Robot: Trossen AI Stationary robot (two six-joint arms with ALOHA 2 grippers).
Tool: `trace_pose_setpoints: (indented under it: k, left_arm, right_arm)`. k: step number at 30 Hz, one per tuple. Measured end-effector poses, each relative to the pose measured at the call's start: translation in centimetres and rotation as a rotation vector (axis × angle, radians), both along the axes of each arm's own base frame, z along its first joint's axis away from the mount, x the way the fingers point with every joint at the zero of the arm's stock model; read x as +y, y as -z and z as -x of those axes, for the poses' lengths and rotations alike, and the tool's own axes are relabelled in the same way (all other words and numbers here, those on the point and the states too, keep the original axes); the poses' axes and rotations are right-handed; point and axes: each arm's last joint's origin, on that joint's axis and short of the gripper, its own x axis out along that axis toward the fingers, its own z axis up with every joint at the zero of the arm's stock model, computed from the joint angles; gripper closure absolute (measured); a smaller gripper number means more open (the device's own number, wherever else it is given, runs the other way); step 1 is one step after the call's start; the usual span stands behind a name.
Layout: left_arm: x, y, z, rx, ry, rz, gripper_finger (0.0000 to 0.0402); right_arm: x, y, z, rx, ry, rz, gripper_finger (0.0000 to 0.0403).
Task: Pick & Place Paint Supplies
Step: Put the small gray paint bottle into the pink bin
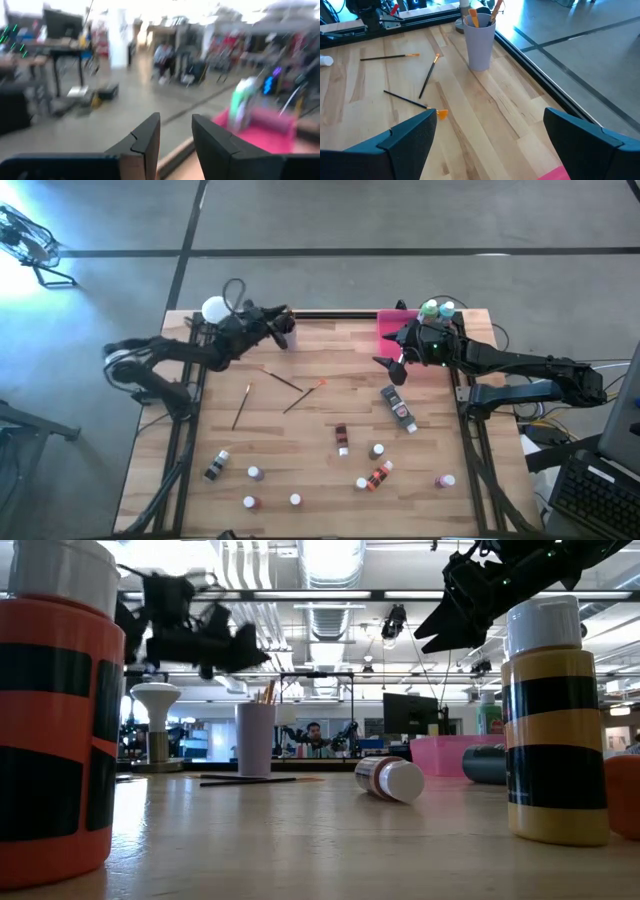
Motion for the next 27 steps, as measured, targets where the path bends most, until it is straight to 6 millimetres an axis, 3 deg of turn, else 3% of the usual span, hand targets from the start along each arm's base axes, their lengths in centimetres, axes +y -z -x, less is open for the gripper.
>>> trace_pose_setpoints:
  k: [8,12,16,21,27]
  left_arm:
    - [-2.7,-7.2,2.7,-0.212,0.216,-0.193,0.0284]
    - [-4.3,-9.8,3.9,-0.223,0.358,-0.215,0.0284]
    - [-6.0,-12.3,4.4,-0.117,0.505,-0.147,0.0284]
    - [-8.8,-15.7,4.9,0.141,0.614,0.041,0.0284]
    - [-13.1,-18.6,5.1,0.379,0.551,0.197,0.0284]
  right_arm:
    - [0.0,0.0,0.0,0.000,0.000,0.000,0.0040]
    - [0.0,0.0,0.0,-0.001,0.000,0.000,0.0039]
    - [0.0,0.0,0.0,0.000,0.000,0.000,0.0039]
    - [0.0,0.0,0.0,0.000,0.000,0.000,0.0040]
    - [0.0,0.0,0.0,0.000,0.000,0.000,0.0039]
